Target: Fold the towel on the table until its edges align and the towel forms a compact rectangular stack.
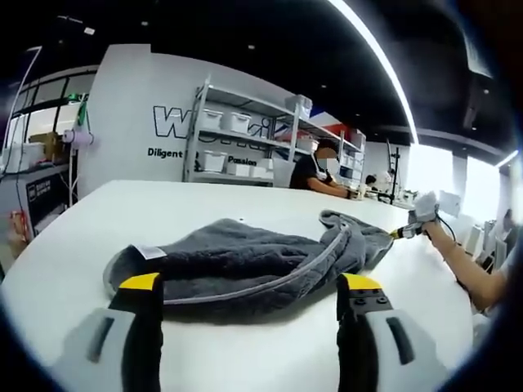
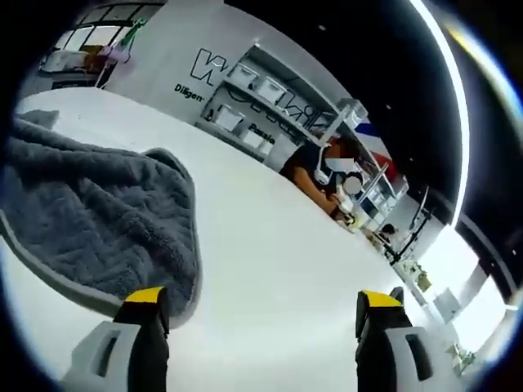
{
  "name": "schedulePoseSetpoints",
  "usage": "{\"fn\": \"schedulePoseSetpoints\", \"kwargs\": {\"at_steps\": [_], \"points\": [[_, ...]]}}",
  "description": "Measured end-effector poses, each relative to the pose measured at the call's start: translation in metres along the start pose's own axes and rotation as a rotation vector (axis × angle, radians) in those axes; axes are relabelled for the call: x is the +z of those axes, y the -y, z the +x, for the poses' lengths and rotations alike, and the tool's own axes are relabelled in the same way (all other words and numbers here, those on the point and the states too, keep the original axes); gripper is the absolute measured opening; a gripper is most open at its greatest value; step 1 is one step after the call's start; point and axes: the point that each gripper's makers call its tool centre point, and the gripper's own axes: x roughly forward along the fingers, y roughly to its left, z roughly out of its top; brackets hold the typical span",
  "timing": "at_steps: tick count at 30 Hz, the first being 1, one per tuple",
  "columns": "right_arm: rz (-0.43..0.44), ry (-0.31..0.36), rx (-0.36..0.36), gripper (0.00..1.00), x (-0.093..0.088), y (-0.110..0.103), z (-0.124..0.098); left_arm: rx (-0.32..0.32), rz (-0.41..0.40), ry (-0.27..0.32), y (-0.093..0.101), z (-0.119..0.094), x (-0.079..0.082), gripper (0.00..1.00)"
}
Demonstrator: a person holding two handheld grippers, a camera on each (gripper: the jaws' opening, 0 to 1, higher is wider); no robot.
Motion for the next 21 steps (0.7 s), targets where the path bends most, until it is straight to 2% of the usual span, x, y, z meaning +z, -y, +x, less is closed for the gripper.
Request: {"fn": "schedulePoseSetpoints", "kwargs": {"at_steps": [5, 10, 13, 18, 20, 21], "points": [[0.012, 0.008, 0.010, 0.99, 0.002, -0.002, -0.005, -0.001, 0.001, -0.005, 0.000, 0.001, -0.001, 0.93], [0.061, 0.038, 0.045, 0.99, 0.009, -0.005, -0.007, -0.003, 0.007, -0.006, 0.000, 0.001, -0.001, 0.95], [0.114, 0.068, 0.107, 0.99, 0.017, -0.016, -0.008, -0.002, 0.009, -0.008, 0.000, 0.002, -0.001, 0.97], [0.110, 0.102, 0.158, 0.99, 0.028, -0.030, -0.010, 0.008, 0.007, -0.002, -0.003, 0.001, 0.000, 0.99], [0.114, 0.112, 0.221, 0.99, 0.033, -0.043, -0.012, 0.012, 0.002, 0.004, -0.004, 0.001, 0.001, 0.99], [0.138, 0.129, 0.278, 0.99, 0.038, -0.054, -0.014, 0.012, 0.000, 0.007, -0.004, 0.001, 0.001, 0.99]]}}
